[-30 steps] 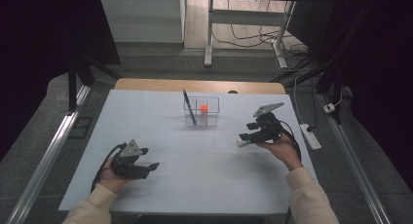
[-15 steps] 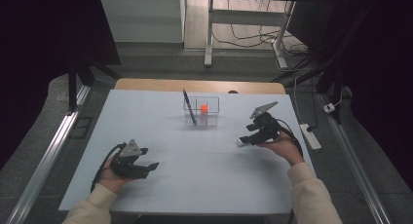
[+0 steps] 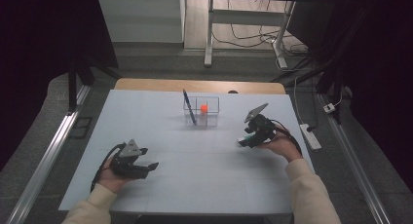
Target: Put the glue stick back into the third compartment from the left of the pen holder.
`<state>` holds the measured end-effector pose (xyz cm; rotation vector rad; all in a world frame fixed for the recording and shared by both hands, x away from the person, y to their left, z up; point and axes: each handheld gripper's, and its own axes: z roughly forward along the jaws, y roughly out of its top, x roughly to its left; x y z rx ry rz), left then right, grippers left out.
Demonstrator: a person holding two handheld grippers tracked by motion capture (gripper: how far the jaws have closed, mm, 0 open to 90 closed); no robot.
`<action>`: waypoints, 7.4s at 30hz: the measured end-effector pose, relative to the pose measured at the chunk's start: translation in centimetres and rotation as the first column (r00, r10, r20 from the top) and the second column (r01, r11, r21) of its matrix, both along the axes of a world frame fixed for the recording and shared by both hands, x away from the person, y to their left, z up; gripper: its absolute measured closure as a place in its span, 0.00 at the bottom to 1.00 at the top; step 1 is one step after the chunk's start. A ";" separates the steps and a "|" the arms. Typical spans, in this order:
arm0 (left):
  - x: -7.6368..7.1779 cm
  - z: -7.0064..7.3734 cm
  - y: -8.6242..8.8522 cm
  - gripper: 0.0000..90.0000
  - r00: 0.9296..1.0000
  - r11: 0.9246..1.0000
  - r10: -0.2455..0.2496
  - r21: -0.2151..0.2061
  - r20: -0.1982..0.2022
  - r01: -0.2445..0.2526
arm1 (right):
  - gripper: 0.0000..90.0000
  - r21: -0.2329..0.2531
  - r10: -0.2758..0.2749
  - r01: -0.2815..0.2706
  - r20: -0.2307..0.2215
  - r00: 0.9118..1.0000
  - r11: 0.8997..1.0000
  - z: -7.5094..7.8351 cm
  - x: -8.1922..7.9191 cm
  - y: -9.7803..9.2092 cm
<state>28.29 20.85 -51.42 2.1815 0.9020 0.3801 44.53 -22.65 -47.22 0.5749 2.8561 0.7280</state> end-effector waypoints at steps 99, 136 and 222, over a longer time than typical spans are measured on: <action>0.0 0.0 0.2 0.34 1.000 1.000 0.004 -0.001 0.006 -0.004 | 0.73 0.371 -0.134 0.122 0.008 0.991 0.921 3.2 0.7 0.1; 0.0 0.1 0.5 0.33 1.000 1.000 0.010 -0.007 0.010 -0.010 | 0.73 0.518 -0.265 0.188 0.077 0.961 0.835 5.7 1.0 3.2; -0.1 0.0 1.4 0.33 1.000 1.000 0.028 -0.014 0.014 -0.028 | 0.58 0.596 -0.379 0.272 0.059 0.924 0.755 4.7 5.8 8.7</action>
